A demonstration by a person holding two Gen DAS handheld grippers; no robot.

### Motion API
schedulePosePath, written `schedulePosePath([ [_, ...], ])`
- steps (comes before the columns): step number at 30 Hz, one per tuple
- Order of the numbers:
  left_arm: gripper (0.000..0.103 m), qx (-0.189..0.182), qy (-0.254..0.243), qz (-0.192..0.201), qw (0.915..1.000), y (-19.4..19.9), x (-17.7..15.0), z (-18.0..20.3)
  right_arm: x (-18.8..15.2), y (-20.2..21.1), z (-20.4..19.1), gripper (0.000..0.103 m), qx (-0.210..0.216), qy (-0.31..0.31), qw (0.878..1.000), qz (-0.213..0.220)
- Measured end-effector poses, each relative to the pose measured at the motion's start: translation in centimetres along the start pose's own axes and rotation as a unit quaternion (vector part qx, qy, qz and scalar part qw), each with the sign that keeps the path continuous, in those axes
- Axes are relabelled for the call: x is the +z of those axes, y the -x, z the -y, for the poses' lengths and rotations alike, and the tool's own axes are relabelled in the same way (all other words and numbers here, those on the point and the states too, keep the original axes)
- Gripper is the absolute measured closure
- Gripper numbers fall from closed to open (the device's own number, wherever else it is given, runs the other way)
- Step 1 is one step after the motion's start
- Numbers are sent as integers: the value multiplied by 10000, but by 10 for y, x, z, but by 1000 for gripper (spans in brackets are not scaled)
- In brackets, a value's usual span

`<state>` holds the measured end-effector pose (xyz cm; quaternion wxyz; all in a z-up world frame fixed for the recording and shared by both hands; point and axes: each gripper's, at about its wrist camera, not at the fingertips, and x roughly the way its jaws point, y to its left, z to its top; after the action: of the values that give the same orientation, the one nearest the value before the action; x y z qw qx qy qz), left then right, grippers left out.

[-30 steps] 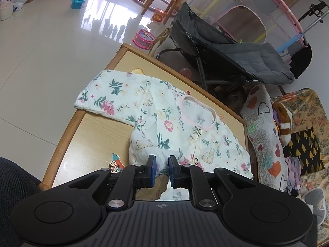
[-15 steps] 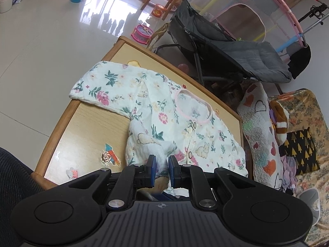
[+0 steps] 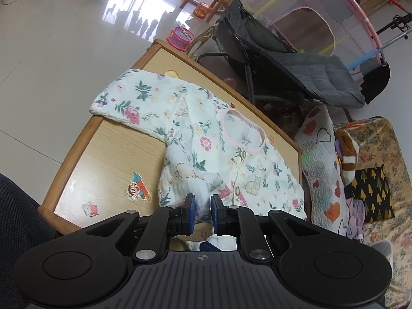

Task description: Fold clothes

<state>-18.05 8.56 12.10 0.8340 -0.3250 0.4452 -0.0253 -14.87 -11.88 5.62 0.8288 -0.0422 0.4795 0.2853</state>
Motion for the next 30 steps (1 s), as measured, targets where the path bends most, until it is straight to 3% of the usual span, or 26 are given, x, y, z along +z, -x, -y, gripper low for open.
schedulePosePath([
  [2,85,-23,-31,-29,10000,0,-2,3,3,0,-3,67,94,-161,9998,32],
  [6,85,-47,-52,-59,10000,1,-5,5,6,-6,4,68,-134,-495,9987,78],
  [8,85,-47,-53,-65,10000,1,-5,4,7,-8,12,76,-174,-701,9973,141],
  [9,85,-51,-52,-68,10000,2,-5,4,8,-8,14,92,-208,-705,9971,190],
  [10,85,-47,-56,-71,9999,2,-5,3,8,-9,16,102,-246,-674,9972,231],
  [16,85,80,-46,-128,9999,2,-8,-7,11,18,8,102,-1031,350,9915,716],
  [19,85,108,-38,-236,9997,0,-12,-13,10,32,-6,102,-1622,1245,9748,891],
  [22,85,151,-50,-353,9993,-4,-18,-18,2,39,-21,102,-2105,2218,9478,903],
  [26,85,365,-216,-429,9982,-13,-24,-19,-19,29,-37,102,-2326,3212,9163,559],
  [30,83,922,-790,-479,9914,-25,-28,-18,-36,1,-39,102,-2270,3746,8990,0],
])
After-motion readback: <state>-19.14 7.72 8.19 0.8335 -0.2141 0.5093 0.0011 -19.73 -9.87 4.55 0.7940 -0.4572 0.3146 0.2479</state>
